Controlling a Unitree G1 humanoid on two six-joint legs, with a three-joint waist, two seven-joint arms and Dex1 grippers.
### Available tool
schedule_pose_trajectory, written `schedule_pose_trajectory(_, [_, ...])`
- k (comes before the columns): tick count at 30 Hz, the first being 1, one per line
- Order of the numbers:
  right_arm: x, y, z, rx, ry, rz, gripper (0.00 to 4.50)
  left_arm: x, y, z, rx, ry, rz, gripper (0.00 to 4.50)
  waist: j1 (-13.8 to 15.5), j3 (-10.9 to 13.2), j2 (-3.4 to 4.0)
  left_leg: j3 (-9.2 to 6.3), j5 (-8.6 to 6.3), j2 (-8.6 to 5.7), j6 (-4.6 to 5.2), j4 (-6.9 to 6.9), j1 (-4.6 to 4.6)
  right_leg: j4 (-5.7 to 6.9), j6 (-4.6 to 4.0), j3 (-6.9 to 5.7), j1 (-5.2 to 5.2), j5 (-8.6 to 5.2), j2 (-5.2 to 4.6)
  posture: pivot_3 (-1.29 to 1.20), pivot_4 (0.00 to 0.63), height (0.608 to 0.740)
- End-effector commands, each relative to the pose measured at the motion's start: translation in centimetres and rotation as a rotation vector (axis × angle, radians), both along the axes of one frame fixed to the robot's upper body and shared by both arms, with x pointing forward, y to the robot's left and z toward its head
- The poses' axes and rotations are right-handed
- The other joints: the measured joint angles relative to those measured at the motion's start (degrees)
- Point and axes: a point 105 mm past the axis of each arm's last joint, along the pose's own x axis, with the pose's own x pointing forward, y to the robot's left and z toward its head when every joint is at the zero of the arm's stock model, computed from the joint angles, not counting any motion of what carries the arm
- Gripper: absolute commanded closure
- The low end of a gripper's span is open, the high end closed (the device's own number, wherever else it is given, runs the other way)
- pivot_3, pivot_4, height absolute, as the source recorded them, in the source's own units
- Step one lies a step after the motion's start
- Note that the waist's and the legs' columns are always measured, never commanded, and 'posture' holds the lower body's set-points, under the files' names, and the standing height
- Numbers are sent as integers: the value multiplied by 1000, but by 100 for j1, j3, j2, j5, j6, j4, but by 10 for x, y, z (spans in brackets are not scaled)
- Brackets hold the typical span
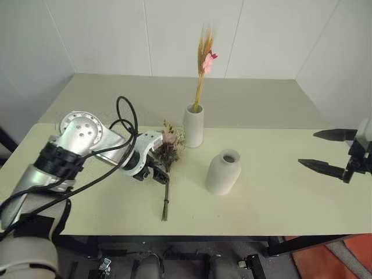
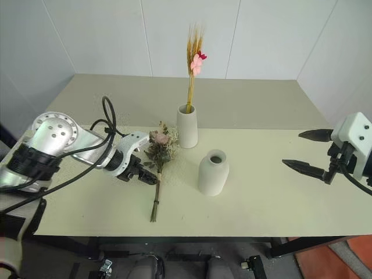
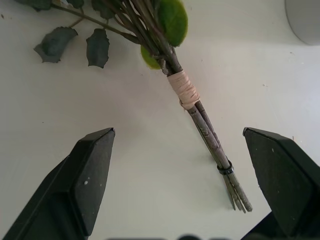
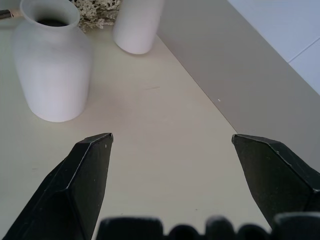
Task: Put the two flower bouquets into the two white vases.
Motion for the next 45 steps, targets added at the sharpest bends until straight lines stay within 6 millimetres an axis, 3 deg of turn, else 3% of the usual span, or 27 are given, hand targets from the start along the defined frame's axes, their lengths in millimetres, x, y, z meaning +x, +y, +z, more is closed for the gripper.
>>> schedule_pose_trajectory(1, [-7, 0, 15, -8, -68, -22, 0, 10, -8, 13, -45, -9, 29, 34, 17, 0, 0, -1, 0, 0, 0, 0, -2, 0, 0, -1, -1, 0, 1, 0, 150, 740])
schedule_pose_trajectory(10, [-20, -3, 7, 13, -90, -86, 0, 27, -19, -5, 50, -10, 76, 34, 32, 0, -1, -5, 0, -8, -1, 0, -6, -6, -1, -3, 1, 0, -4, 0, 150, 740])
schedule_pose_trajectory(13, [-23, -5, 7, 25, -101, -110, 0, 32, -23, -12, 88, -31, 86, 599, 33, -1, 2, -6, 0, -11, -1, 0, -4, -7, 1, -4, 3, -2, -6, 0, 150, 740])
schedule_pose_trajectory(24, [-32, -10, 6, 24, -95, -133, 0, 44, -34, -20, 88, -48, 126, 4084, 50, -8, 14, -21, 0, -24, -1, 0, -1, -10, -10, -5, 12, -13, -10, 0, 150, 740])
schedule_pose_trajectory(25, [-32, -11, 6, 21, -95, -135, 0, 45, -33, -20, 90, -59, 131, 4313, 50, -8, 14, -22, 0, -24, -1, 0, -1, -10, -10, -6, 12, -14, -10, 0, 150, 740])
schedule_pose_trajectory(28, [-32, -13, 7, 20, -91, -128, 0, 49, -30, -13, 73, -94, 157, 4380, 47, -8, 14, -24, 0, -25, -1, 0, -1, -10, -9, -6, 12, -14, -10, 0, 150, 740])
schedule_pose_trajectory(31, [-35, -14, 7, 16, -87, -110, 0, 61, -18, 3, 25, -213, 271, 4380, 30, -8, 13, -26, 0, -25, -1, 0, -4, -12, -2, -5, 9, -9, -9, 0, 150, 740])
schedule_pose_trajectory(37, [-34, -21, 7, 17, -86, -120, 0, 67, 36, 38, -14, -400, 555, 4380, -18, -5, 8, -29, 0, -24, -1, 0, -10, -11, 6, -5, 2, -2, -7, 0, 150, 740])
schedule_pose_trajectory(40, [-33, -21, 8, 21, -91, -112, 0, 67, 58, 76, -9, -673, 650, 4380, -24, -5, 8, -29, -1, -24, -2, -1, -9, -11, 6, -4, 4, -2, -8, 0, 150, 740])
schedule_pose_trajectory(42, [-31, -22, 9, 23, -97, -111, 0, 71, 59, 110, -82, -888, 644, 4380, -15, -5, 8, -28, -1, -24, -2, -1, -9, -11, 4, -5, 5, 0, -7, 0, 150, 740])
schedule_pose_trajectory(45, [-28, -24, 9, 20, -102, -114, 0, 71, 42, 161, -463, -1016, 555, 4380, 43, -5, 8, -28, -1, -25, -3, 0, -7, -13, 2, -7, 9, -1, -7, 0, 150, 740])
